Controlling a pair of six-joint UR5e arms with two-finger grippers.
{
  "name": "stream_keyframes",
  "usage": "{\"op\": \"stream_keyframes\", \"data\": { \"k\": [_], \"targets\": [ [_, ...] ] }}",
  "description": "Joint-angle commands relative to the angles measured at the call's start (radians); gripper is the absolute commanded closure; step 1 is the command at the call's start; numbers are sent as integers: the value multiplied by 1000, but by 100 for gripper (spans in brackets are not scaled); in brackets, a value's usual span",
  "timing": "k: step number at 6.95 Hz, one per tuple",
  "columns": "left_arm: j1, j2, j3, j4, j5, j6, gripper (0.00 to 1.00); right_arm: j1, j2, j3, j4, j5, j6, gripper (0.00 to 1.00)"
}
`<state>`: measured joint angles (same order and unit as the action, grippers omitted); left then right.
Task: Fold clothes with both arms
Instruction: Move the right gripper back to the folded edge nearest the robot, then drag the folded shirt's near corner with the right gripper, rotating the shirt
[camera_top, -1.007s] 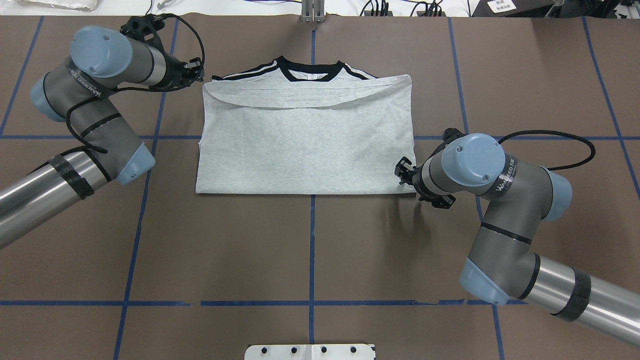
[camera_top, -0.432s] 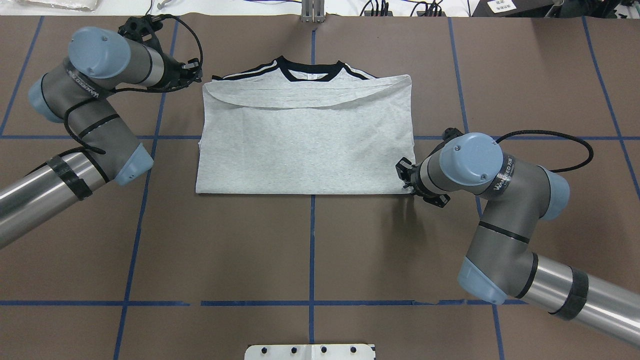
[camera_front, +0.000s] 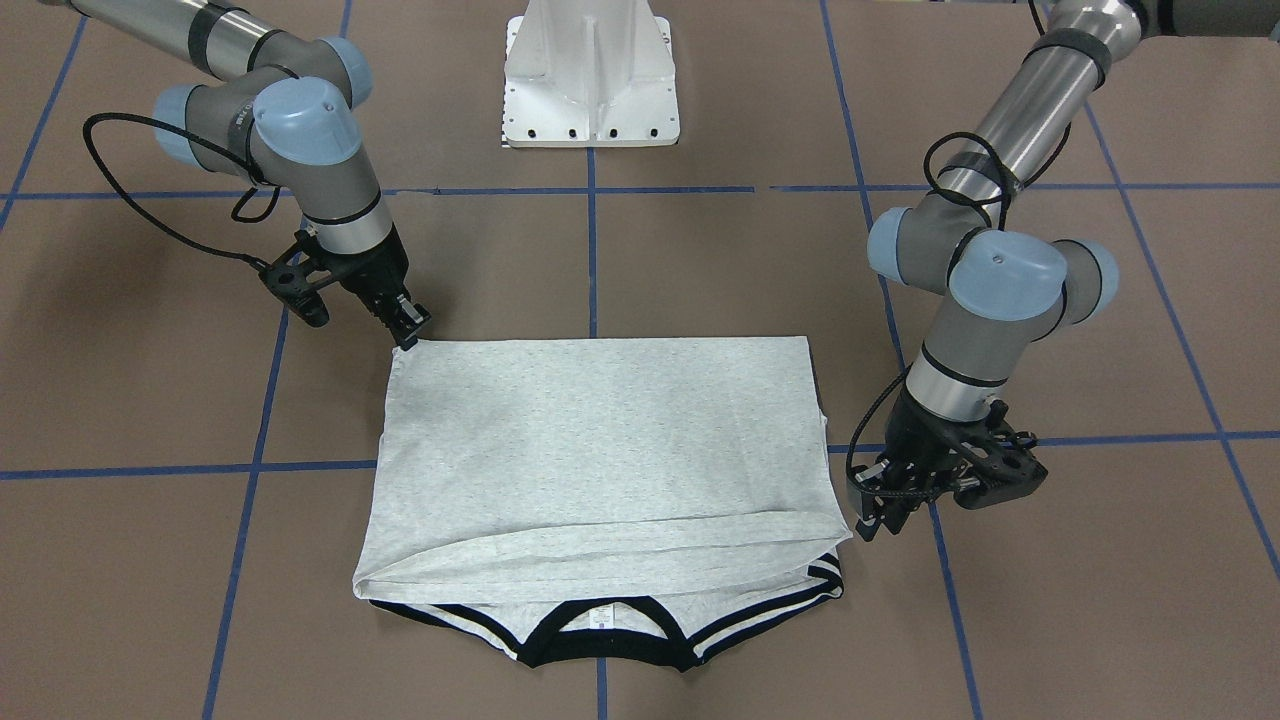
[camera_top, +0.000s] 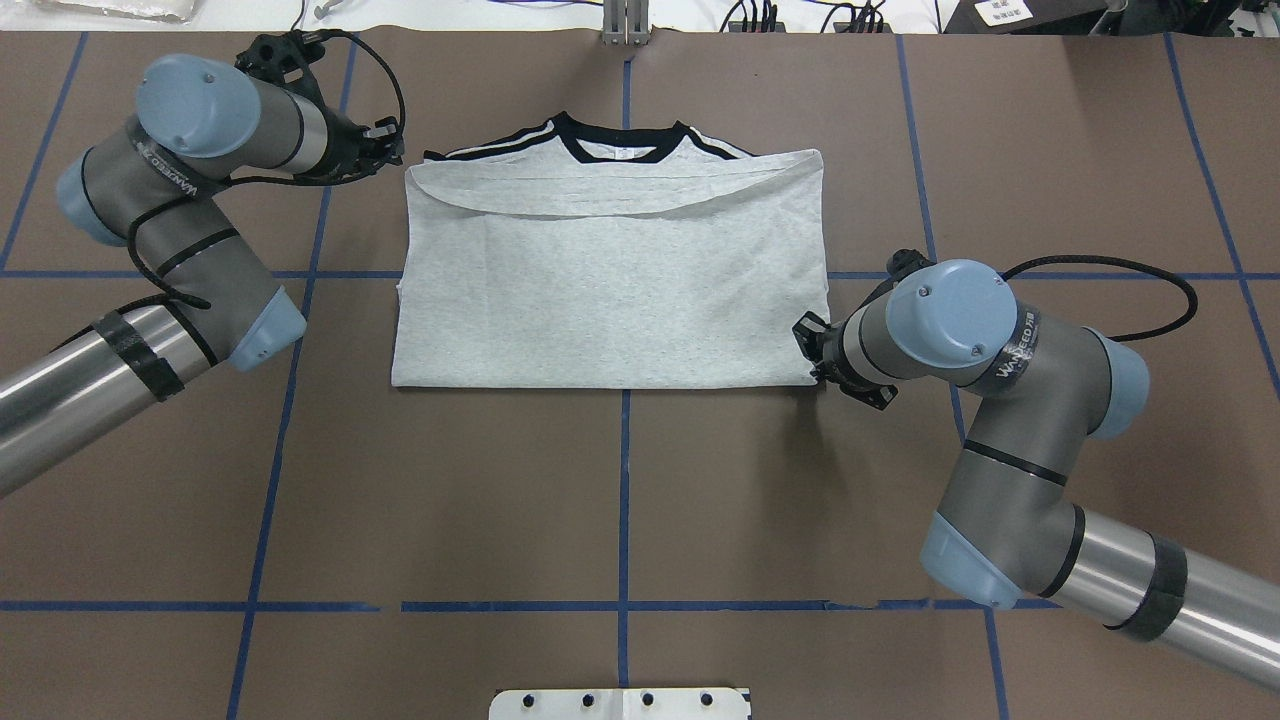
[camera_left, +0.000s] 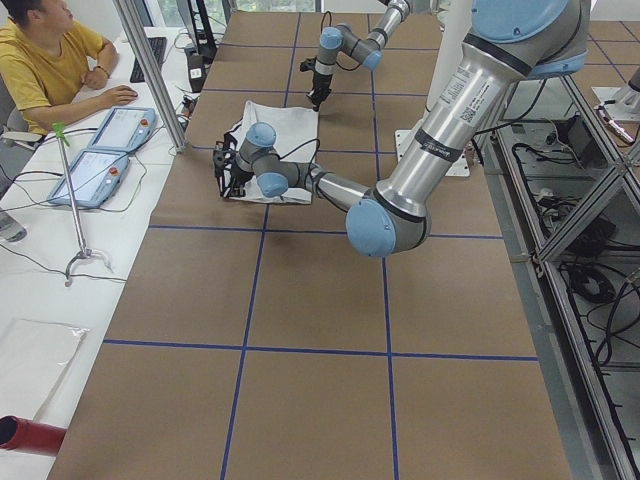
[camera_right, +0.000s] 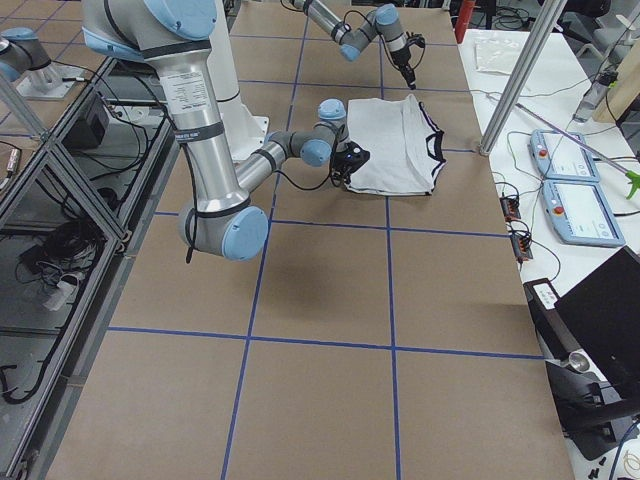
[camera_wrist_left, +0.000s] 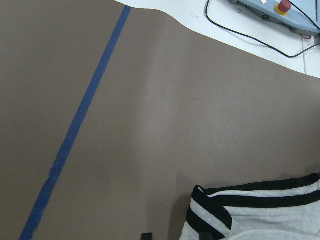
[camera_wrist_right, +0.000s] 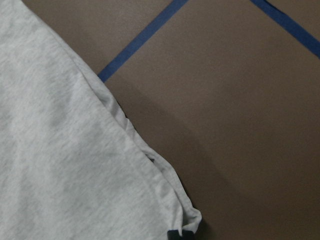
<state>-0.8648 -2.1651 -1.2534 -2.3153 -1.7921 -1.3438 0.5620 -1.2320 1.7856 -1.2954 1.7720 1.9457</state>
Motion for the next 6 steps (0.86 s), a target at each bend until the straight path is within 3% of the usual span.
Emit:
{"op": "stream_keyframes", "data": {
  "k": [1, 3, 4, 5, 6],
  "targets": [
    [0, 1, -36, 7, -10, 0, 58, -4, -114, 148, -5, 20, -1, 100],
    [6, 13, -154, 43, -48, -15, 58, -116, -280, 309, -7, 105, 2, 100],
    [7, 69, -258, 69, -149, -41, 57, -166, -369, 381, -9, 174, 2, 100],
    [10, 92, -332, 71, -214, -133, 57, -171, -438, 440, -7, 320, 2, 100],
    [33, 94, -381, 71, -236, -222, 56, -229, -451, 463, -5, 393, 27, 100]
  ]
}}
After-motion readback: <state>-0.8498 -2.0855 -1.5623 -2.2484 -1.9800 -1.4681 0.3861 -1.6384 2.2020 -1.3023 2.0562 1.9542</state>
